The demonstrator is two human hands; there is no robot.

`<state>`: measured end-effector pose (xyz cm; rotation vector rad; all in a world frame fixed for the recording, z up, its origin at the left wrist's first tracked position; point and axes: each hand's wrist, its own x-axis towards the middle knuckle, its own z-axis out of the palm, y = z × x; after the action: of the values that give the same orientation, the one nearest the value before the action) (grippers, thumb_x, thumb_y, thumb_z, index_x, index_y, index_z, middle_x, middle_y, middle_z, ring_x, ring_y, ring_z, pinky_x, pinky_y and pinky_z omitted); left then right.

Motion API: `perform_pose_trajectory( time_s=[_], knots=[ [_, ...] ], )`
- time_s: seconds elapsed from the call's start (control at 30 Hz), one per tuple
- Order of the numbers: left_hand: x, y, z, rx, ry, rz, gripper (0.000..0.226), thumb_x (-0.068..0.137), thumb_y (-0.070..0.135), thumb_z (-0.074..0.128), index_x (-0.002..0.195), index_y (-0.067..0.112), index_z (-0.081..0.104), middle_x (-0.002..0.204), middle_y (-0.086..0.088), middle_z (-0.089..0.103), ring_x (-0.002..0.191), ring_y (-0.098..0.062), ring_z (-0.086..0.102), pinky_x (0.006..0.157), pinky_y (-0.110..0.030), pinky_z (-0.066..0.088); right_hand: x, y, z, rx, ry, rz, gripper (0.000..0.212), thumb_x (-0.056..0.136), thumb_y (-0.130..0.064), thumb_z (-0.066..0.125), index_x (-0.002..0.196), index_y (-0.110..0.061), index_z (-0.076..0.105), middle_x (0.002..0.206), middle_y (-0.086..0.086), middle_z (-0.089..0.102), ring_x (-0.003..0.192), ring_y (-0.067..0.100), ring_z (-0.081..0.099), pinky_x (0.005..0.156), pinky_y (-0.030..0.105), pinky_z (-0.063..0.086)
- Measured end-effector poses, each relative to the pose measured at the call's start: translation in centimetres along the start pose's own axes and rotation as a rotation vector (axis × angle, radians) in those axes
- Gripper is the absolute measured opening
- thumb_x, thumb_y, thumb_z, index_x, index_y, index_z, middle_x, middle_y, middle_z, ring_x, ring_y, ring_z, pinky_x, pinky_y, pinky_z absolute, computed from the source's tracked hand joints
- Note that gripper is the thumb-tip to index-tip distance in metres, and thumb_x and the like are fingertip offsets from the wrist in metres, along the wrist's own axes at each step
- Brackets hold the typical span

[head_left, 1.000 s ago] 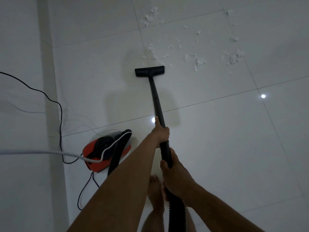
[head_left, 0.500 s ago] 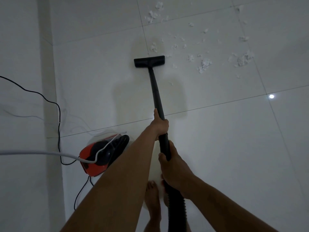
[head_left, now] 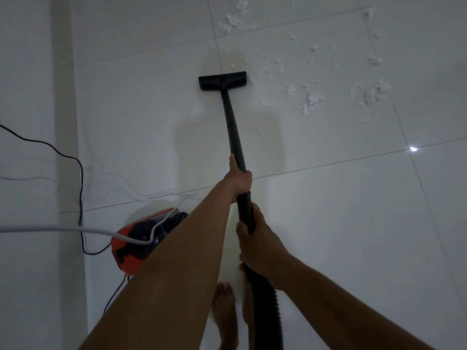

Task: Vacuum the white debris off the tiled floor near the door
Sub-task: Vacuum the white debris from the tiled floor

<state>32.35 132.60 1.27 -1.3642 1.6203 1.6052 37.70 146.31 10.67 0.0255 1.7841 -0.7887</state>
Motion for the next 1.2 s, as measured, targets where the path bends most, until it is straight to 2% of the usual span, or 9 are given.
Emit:
perform_pose_trajectory(
  time_s=[0.33, 0.57, 0.63, 0.77, 0.83, 0.9, 1.0, 1.1, 1.2],
  knots=[
    [3.3, 2.0, -1.1, 0.013, 0.008, 0.021, 0.08, 0.105, 0.022, 0.039, 0.155, 0.043, -0.02, 0.142, -0.019, 0.05, 0.1, -0.03, 0.06, 0.091, -0.045, 0.056, 3.0, -2.1, -1.0, 0.109, -0.051, 0.035, 0.049, 0.11, -0.035, 0.04, 0.153, -0.048, 0.021, 0.092, 0.011, 0.059, 0.057, 0.016, 0.061, 0.045, 0.025, 0.053],
    [1.7, 2.4, -1.1, 0.019, 0.001, 0.01, 0.081, 0.105, 0.021, 0.04, 0.155, 0.041, -0.019, 0.142, -0.015, 0.048, 0.097, -0.027, 0.057, 0.083, -0.042, 0.054, 1.6, -2.6, -1.3, 0.119, -0.063, 0.046, 0.05, 0.11, -0.034, 0.041, 0.153, -0.048, 0.021, 0.093, 0.011, 0.059, 0.059, 0.016, 0.06, 0.047, 0.026, 0.054],
    [0.4, 1.9, -0.8, 0.001, -0.012, -0.002, 0.081, 0.105, 0.021, 0.04, 0.155, 0.041, -0.02, 0.144, -0.015, 0.047, 0.103, -0.03, 0.058, 0.086, -0.042, 0.055, 0.2, -2.2, -1.1, 0.086, -0.061, 0.034, 0.052, 0.11, -0.033, 0.041, 0.156, -0.046, 0.019, 0.093, 0.01, 0.06, 0.059, 0.014, 0.061, 0.051, 0.025, 0.055],
    [-2.2, 1.1, -0.3, -0.014, -0.02, -0.035, 0.08, 0.106, 0.021, 0.04, 0.155, 0.041, -0.02, 0.145, -0.015, 0.046, 0.114, -0.033, 0.059, 0.094, -0.045, 0.054, -2.2, -1.6, -1.0, -0.014, -0.057, -0.01, 0.055, 0.111, -0.032, 0.038, 0.16, -0.038, 0.015, 0.091, 0.005, 0.061, 0.057, 0.011, 0.06, 0.045, 0.017, 0.048],
    [-2.9, 1.3, -0.3, -0.025, -0.024, -0.045, 0.08, 0.106, 0.02, 0.04, 0.156, 0.04, -0.02, 0.146, -0.014, 0.044, 0.11, -0.031, 0.059, 0.092, -0.044, 0.054, -2.8, -2.0, -1.5, -0.055, -0.05, -0.028, 0.055, 0.11, -0.032, 0.037, 0.16, -0.038, 0.016, 0.091, 0.003, 0.06, 0.061, 0.011, 0.059, 0.051, 0.022, 0.047],
    [-2.9, 1.9, -0.5, -0.034, -0.032, -0.047, 0.079, 0.106, 0.02, 0.039, 0.156, 0.04, -0.019, 0.146, -0.013, 0.044, 0.094, -0.024, 0.057, 0.086, -0.042, 0.055, -3.1, -2.8, -2.1, -0.069, -0.049, -0.035, 0.053, 0.109, -0.031, 0.037, 0.159, -0.038, 0.019, 0.088, 0.001, 0.058, 0.063, 0.012, 0.058, 0.059, 0.027, 0.048],
    [-2.3, 3.0, -1.1, -0.034, -0.039, -0.043, 0.08, 0.106, 0.019, 0.039, 0.156, 0.04, -0.019, 0.141, -0.013, 0.047, 0.082, -0.02, 0.054, 0.077, -0.04, 0.054, -2.8, -4.1, -2.4, -0.005, -0.05, -0.009, 0.051, 0.109, -0.029, 0.038, 0.157, -0.039, 0.022, 0.085, 0.004, 0.061, 0.055, 0.012, 0.058, 0.049, 0.024, 0.05],
    [-1.2, 3.8, -2.0, -0.012, -0.037, -0.044, 0.08, 0.105, 0.021, 0.04, 0.155, 0.043, -0.019, 0.137, -0.015, 0.05, 0.085, -0.022, 0.055, 0.077, -0.041, 0.055, -1.9, -5.2, -1.9, 0.018, -0.032, 0.003, 0.054, 0.11, -0.034, 0.04, 0.159, -0.042, 0.019, 0.1, 0.009, 0.068, 0.053, 0.011, 0.061, 0.041, 0.018, 0.046],
    [0.1, 4.4, -3.0, 0.011, -0.042, -0.043, 0.08, 0.105, 0.021, 0.04, 0.155, 0.043, -0.019, 0.14, -0.019, 0.05, 0.089, -0.024, 0.055, 0.079, -0.041, 0.055, -0.6, -6.4, -1.4, 0.067, -0.036, 0.035, 0.055, 0.11, -0.035, 0.042, 0.159, -0.043, 0.018, 0.099, 0.012, 0.065, 0.048, 0.011, 0.057, 0.038, 0.017, 0.045]
  ],
)
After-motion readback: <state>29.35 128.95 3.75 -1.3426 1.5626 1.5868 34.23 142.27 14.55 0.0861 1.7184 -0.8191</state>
